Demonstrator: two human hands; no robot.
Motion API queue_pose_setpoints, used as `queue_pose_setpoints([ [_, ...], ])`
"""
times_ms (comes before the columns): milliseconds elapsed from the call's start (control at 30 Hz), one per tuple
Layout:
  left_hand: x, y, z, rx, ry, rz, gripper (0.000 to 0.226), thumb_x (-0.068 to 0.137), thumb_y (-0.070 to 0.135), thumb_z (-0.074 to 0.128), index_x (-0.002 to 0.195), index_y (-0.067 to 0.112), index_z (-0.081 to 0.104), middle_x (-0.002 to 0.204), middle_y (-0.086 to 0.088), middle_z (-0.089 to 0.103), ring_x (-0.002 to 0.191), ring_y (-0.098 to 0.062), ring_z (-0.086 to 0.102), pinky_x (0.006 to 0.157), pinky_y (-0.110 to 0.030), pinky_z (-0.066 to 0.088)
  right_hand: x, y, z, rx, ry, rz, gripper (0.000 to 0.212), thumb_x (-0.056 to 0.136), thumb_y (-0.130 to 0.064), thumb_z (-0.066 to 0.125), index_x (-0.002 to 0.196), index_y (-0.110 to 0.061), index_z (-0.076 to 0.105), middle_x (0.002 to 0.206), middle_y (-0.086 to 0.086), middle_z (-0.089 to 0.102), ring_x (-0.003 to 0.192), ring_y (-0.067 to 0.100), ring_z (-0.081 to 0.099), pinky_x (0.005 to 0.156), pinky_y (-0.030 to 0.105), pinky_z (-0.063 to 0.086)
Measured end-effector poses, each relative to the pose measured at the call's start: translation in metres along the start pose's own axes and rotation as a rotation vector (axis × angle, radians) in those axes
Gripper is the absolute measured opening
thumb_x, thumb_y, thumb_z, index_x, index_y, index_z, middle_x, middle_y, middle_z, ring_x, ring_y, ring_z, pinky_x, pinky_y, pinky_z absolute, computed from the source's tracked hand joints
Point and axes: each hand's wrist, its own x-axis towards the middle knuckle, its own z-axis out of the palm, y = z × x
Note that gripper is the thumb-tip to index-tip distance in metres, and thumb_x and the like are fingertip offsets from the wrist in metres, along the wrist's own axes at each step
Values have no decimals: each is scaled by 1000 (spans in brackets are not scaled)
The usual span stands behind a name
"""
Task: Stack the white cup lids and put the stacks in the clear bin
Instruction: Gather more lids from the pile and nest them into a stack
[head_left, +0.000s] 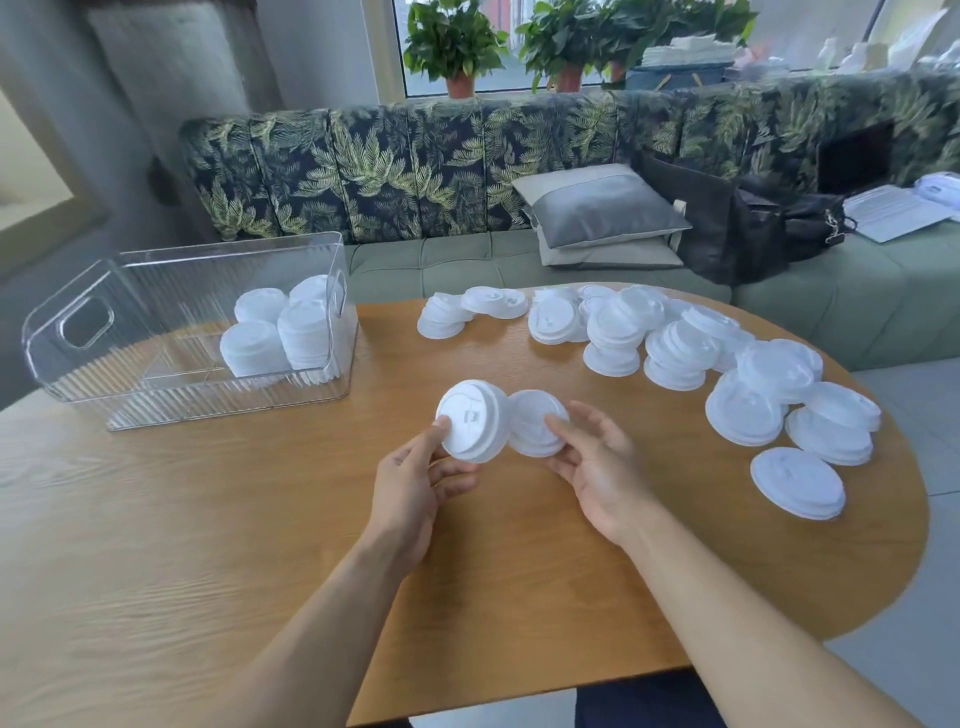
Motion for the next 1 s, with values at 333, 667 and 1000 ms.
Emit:
queue_pose_setpoints([
  [333,0,-10,2,111,-34,55,30,97,36,71,97,7,79,76,-3,71,67,-14,69,62,-25,59,0,-2,-5,50,-70,39,22,100,-19,62,116,-8,72,110,11,74,95,19,71,80,34,57],
  [667,-6,-13,8,279,-97,129,28,99,37,68,98,14,83,89,-10,79,74,-18,70,63,-26,59,1,0,-5,205,-46,44,16,94,-8,70,109,-12,67,104,10,76,89,19,72,86,37,60],
  [1000,-10,-15,10,297,-124,170,31,99,40,66,111,16,81,112,3,80,113,-11,72,96,-36,60,-2,0,-10,146,-149,65,29,98,6,47,114,-1,70,109,16,77,92,21,75,77,32,62],
])
